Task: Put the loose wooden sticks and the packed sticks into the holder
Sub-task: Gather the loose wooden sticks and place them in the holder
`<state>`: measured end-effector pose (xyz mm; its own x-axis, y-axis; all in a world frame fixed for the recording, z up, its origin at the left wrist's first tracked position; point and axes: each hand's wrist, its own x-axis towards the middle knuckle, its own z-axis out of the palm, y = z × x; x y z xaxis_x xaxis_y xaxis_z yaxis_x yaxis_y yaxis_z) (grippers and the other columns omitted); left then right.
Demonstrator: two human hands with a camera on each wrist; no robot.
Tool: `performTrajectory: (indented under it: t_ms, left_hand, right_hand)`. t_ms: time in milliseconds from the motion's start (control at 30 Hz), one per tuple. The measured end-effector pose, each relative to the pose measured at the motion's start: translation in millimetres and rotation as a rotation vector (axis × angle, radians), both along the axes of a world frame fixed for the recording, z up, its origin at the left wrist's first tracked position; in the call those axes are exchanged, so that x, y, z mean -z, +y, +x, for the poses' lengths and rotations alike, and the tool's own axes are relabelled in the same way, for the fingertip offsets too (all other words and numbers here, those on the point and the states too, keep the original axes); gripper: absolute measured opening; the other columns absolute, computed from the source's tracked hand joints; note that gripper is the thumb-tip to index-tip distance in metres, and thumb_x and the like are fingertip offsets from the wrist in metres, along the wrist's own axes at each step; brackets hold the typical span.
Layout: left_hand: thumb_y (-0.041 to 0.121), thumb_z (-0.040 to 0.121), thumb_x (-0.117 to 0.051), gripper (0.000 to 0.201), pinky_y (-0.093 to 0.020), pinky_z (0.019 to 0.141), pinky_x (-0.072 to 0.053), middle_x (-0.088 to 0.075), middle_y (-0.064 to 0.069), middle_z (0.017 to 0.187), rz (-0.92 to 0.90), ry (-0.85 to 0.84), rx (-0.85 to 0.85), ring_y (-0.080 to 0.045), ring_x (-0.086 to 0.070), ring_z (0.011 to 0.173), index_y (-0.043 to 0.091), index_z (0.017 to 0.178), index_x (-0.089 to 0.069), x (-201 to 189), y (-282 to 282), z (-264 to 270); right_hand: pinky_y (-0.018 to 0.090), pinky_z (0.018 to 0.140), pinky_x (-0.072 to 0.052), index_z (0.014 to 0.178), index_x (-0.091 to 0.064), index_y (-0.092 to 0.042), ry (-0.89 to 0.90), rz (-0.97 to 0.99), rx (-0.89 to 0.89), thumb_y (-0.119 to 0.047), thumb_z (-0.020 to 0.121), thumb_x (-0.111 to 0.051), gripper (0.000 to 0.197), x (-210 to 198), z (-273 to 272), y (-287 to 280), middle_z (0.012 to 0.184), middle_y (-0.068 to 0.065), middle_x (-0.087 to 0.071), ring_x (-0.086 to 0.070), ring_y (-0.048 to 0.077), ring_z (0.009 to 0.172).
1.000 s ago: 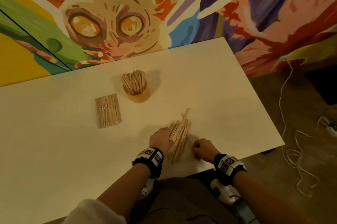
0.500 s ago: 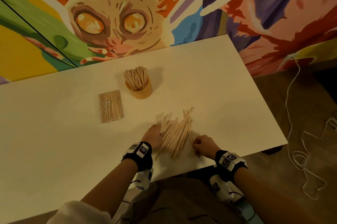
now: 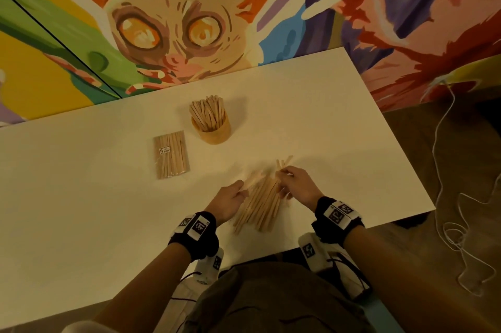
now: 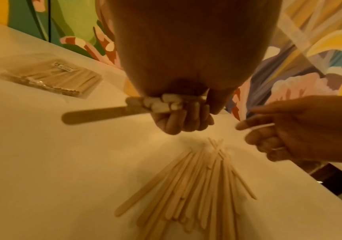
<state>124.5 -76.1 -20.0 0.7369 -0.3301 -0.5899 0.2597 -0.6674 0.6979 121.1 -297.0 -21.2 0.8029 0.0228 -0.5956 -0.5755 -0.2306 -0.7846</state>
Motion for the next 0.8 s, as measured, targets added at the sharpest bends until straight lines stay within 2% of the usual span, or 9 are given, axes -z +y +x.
performTrajectory:
  t_ms: [67, 167, 267, 367, 467, 600, 700, 767, 800]
  left_hand:
    - [0.023, 0.099, -0.049, 0.015, -0.03, 0.066, -0.037, -0.057, -0.004, 0.081, 0.014, -0.031, 0.091, -0.018, -0.05, 0.07, 0.011, 0.094, -0.055, -8.1, -6.1, -6.9]
    - [0.018, 0.093, -0.053, 0.008, -0.025, 0.06, -0.038, -0.059, 0.001, 0.077, 0.042, -0.09, 0.207, -0.015, -0.053, 0.066, 0.022, 0.086, -0.054, -16.7, -15.4, -15.6]
    - [0.016, 0.089, -0.054, 0.011, -0.023, 0.059, -0.038, -0.065, -0.003, 0.087, 0.07, -0.126, 0.197, -0.018, -0.059, 0.073, 0.02, 0.1, -0.055, -17.6, -20.8, -16.8]
    - [0.017, 0.086, -0.055, 0.03, -0.03, 0.062, -0.039, -0.066, -0.015, 0.097, 0.129, -0.146, 0.151, -0.033, -0.062, 0.083, 0.011, 0.115, -0.05, -14.9, -24.9, -16.7]
    - [0.02, 0.086, -0.057, 0.045, -0.032, 0.06, -0.042, -0.067, -0.017, 0.097, 0.143, -0.191, 0.106, -0.035, -0.063, 0.082, 0.012, 0.127, -0.041, -10.7, -28.1, -17.2]
    - [0.023, 0.084, -0.06, 0.067, -0.036, 0.068, -0.05, -0.069, -0.015, 0.093, 0.165, -0.19, 0.093, -0.033, -0.065, 0.083, 0.019, 0.143, -0.028, -6.0, -26.1, -12.9]
    - [0.026, 0.084, -0.068, 0.064, -0.026, 0.066, -0.048, -0.068, -0.006, 0.087, 0.103, -0.191, 0.089, -0.022, -0.061, 0.074, 0.02, 0.141, -0.038, -10.5, -21.8, -7.4]
    - [0.029, 0.082, -0.073, 0.052, -0.016, 0.059, -0.043, -0.064, 0.0, 0.085, 0.071, -0.173, 0.095, -0.013, -0.058, 0.069, 0.022, 0.129, -0.052, -14.8, -14.2, -3.3]
    - [0.03, 0.08, -0.075, 0.045, -0.017, 0.059, -0.046, -0.064, 0.001, 0.087, 0.061, -0.141, 0.089, -0.012, -0.059, 0.068, 0.024, 0.121, -0.058, -15.4, -8.5, -1.3]
  right_hand:
    - [0.029, 0.054, -0.044, 0.104, -0.061, -0.007, 0.025, 0.039, 0.035, -0.04, 0.1, -0.05, 0.035, -8.1, 4.3, 7.5, 0.075, 0.012, -0.071, -0.064, 0.024, 0.06]
    - [0.026, 0.048, -0.039, 0.09, -0.064, -0.005, 0.041, 0.067, -0.054, -0.04, 0.101, -0.048, 0.04, -18.5, 1.1, 21.0, 0.067, 0.008, -0.065, -0.059, 0.023, 0.053]
    - [0.021, 0.044, -0.041, 0.085, -0.065, -0.001, 0.012, 0.077, -0.152, -0.022, 0.1, -0.053, 0.028, -19.4, -7.9, 38.0, 0.066, 0.006, -0.064, -0.055, 0.014, 0.047]
    - [0.025, 0.05, -0.047, 0.097, -0.065, 0.001, -0.032, 0.09, -0.071, -0.012, 0.095, -0.06, 0.014, -14.5, -11.0, 47.1, 0.073, 0.004, -0.065, -0.058, 0.018, 0.053]
    - [0.024, 0.052, -0.051, 0.105, -0.066, 0.004, -0.012, 0.167, 0.008, -0.009, 0.091, -0.067, 0.019, -14.3, -11.4, 49.0, 0.077, 0.006, -0.067, -0.064, 0.017, 0.051]
    - [0.023, 0.054, -0.052, 0.092, -0.07, 0.01, 0.023, 0.254, -0.006, -0.005, 0.088, -0.069, 0.016, -13.5, -11.7, 46.7, 0.072, 0.013, -0.071, -0.066, 0.018, 0.055]
    - [0.022, 0.053, -0.049, 0.087, -0.072, 0.009, 0.004, 0.256, -0.006, -0.004, 0.087, -0.069, 0.013, -9.1, -11.3, 42.9, 0.068, 0.014, -0.07, -0.064, 0.017, 0.055]
    - [0.022, 0.053, -0.048, 0.089, -0.072, 0.01, 0.001, 0.27, 0.04, -0.002, 0.087, -0.068, 0.013, -6.5, -10.9, 40.1, 0.069, 0.017, -0.067, -0.06, 0.018, 0.055]
    - [0.023, 0.053, -0.047, 0.089, -0.072, 0.011, 0.011, 0.285, 0.075, 0.0, 0.087, -0.068, 0.011, -5.3, -10.3, 38.0, 0.069, 0.017, -0.066, -0.059, 0.02, 0.056]
